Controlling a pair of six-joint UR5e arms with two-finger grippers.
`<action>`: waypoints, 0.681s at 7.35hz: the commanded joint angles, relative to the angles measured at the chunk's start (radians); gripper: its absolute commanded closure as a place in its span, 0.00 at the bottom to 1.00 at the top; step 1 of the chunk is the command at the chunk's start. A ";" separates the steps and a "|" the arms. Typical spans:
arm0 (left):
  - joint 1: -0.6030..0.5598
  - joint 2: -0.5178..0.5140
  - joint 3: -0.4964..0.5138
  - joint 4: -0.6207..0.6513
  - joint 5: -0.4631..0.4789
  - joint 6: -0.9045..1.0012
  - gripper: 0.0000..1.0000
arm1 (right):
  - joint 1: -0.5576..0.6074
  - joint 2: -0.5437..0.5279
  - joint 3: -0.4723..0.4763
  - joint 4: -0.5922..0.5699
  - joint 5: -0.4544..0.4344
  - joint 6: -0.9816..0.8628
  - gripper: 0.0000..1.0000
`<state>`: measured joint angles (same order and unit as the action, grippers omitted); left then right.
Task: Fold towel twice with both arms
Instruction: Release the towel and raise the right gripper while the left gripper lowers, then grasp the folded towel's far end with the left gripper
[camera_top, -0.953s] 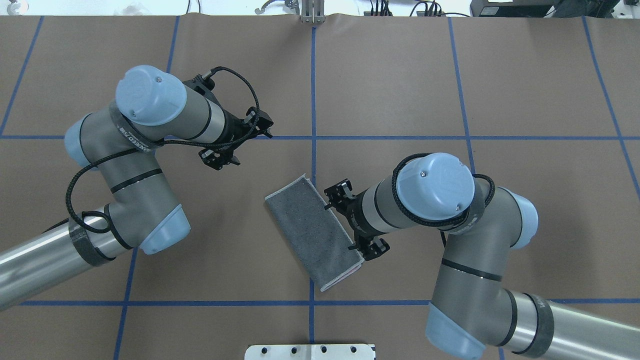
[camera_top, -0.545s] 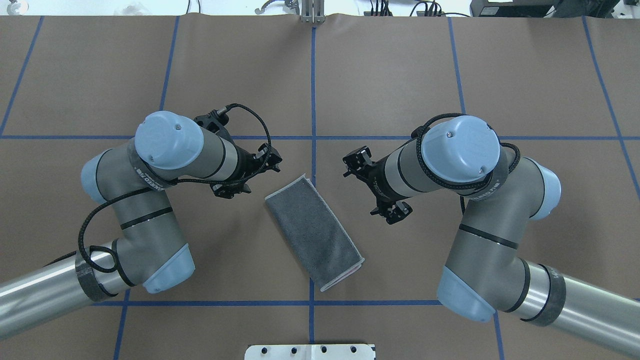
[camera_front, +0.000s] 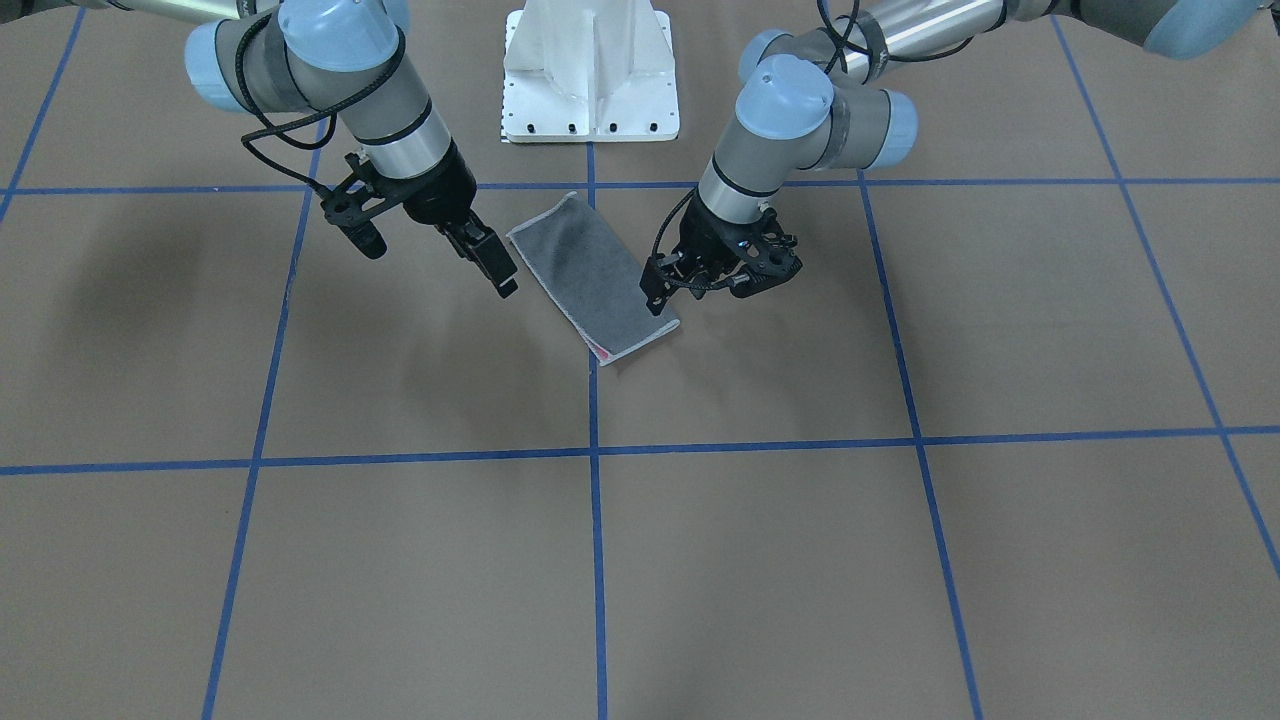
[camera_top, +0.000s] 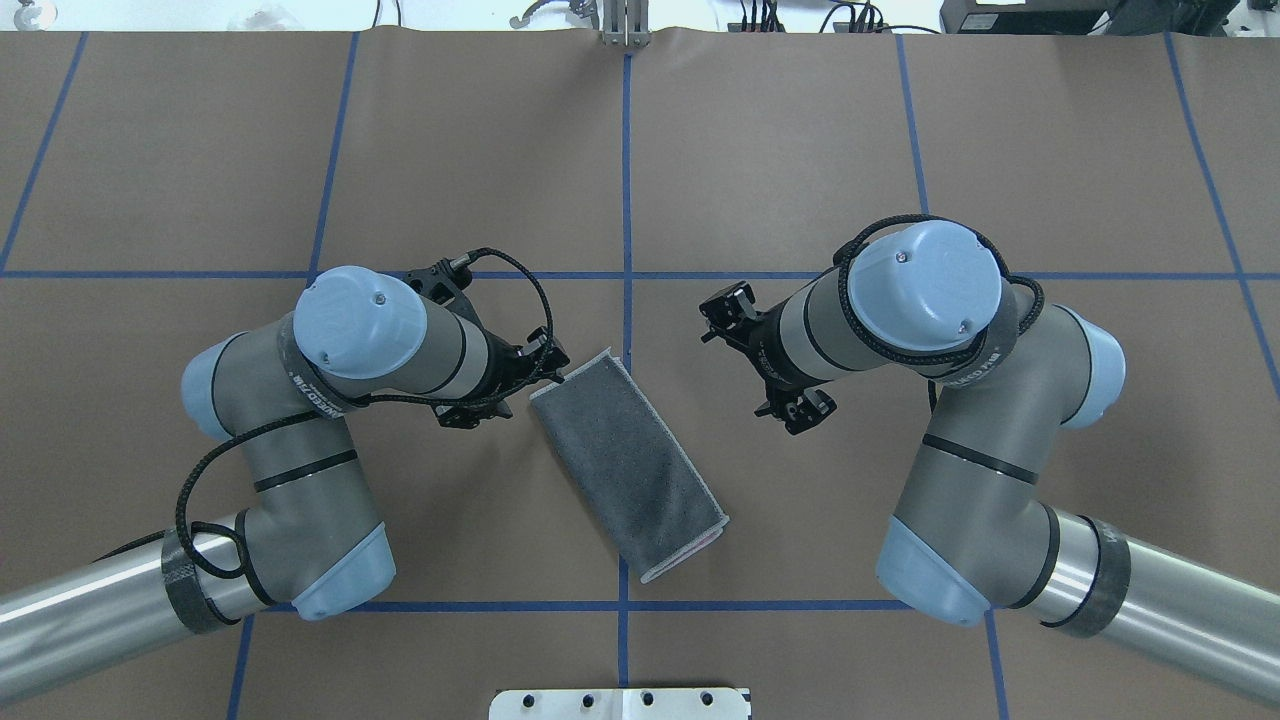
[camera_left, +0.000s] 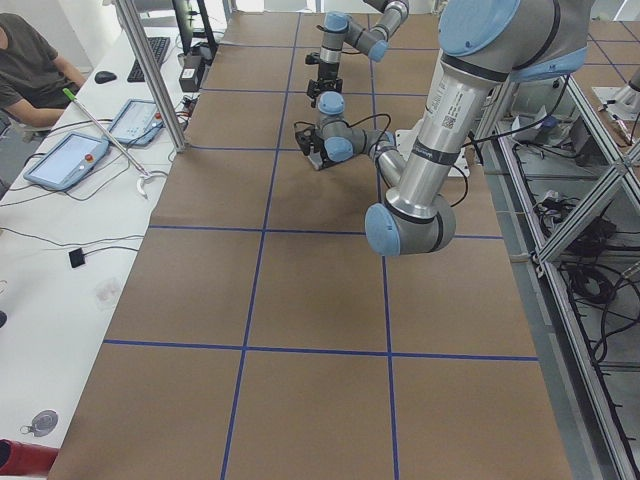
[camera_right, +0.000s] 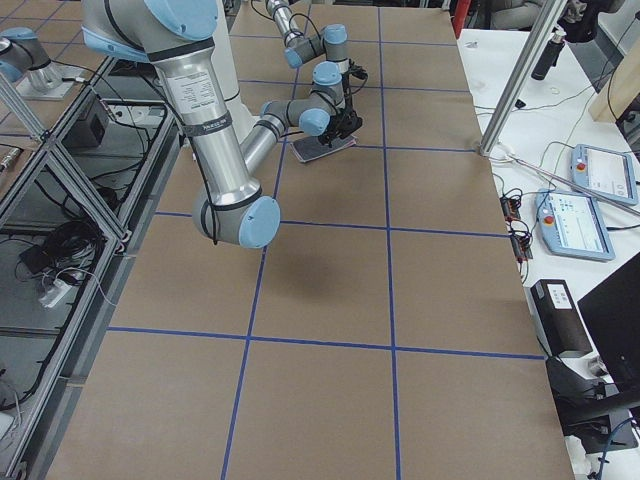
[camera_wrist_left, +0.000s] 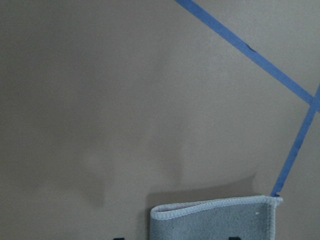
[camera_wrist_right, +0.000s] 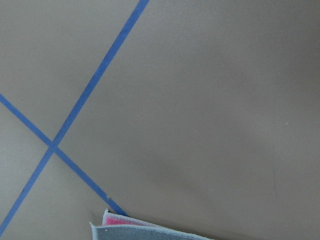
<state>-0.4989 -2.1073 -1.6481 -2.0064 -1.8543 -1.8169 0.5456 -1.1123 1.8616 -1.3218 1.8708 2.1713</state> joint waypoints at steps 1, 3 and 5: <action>0.006 -0.011 0.025 -0.002 0.000 0.002 0.35 | 0.001 -0.004 -0.001 0.000 -0.001 0.001 0.00; 0.010 -0.013 0.039 -0.002 0.000 0.007 0.39 | 0.005 -0.004 -0.002 -0.002 -0.001 -0.001 0.00; 0.010 -0.013 0.048 -0.003 0.000 0.011 0.44 | 0.007 -0.004 -0.002 -0.002 0.001 0.001 0.00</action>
<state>-0.4911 -2.1190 -1.6077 -2.0083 -1.8546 -1.8081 0.5512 -1.1167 1.8593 -1.3236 1.8702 2.1717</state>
